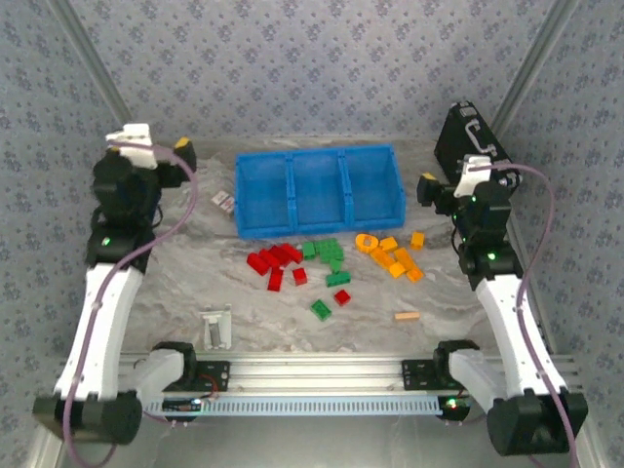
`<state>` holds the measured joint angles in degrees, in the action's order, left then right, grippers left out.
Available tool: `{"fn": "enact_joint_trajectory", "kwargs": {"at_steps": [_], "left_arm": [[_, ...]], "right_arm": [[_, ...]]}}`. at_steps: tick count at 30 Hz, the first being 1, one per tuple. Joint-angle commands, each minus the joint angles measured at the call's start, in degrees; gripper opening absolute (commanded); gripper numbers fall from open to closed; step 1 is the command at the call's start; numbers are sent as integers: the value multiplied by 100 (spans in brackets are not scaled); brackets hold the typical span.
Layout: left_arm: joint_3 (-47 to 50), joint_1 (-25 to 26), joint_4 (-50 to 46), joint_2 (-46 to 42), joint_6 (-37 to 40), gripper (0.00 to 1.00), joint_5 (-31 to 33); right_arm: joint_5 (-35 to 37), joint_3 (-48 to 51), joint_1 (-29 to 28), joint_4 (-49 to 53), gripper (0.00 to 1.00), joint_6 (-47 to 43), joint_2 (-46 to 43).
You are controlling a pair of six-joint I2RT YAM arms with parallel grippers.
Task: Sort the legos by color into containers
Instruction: Pick up the lego from the middle-right of the table.
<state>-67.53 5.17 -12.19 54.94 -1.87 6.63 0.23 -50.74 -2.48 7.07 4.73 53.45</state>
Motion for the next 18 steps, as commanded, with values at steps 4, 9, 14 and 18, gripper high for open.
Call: {"fn": "enact_joint_trajectory", "kwargs": {"at_steps": [4,9,14,18], "left_arm": [[447,-23,-2635,-1593,257,100,-812],[764,355,-3668,-2722,356,100,-1004],[1576,464,-3418,-3488,573,100,-1588],[1764,443,-3413,-3775,566,100,-1999]], "right_arm": [[-71,-104,-122,2705,91,982,462],[-63,-103,-218,3222,88,1255,616],[-151,-104,-301,2959,85,1333,1352],[21,-90,-392,2523,83,1338,2003]]}}
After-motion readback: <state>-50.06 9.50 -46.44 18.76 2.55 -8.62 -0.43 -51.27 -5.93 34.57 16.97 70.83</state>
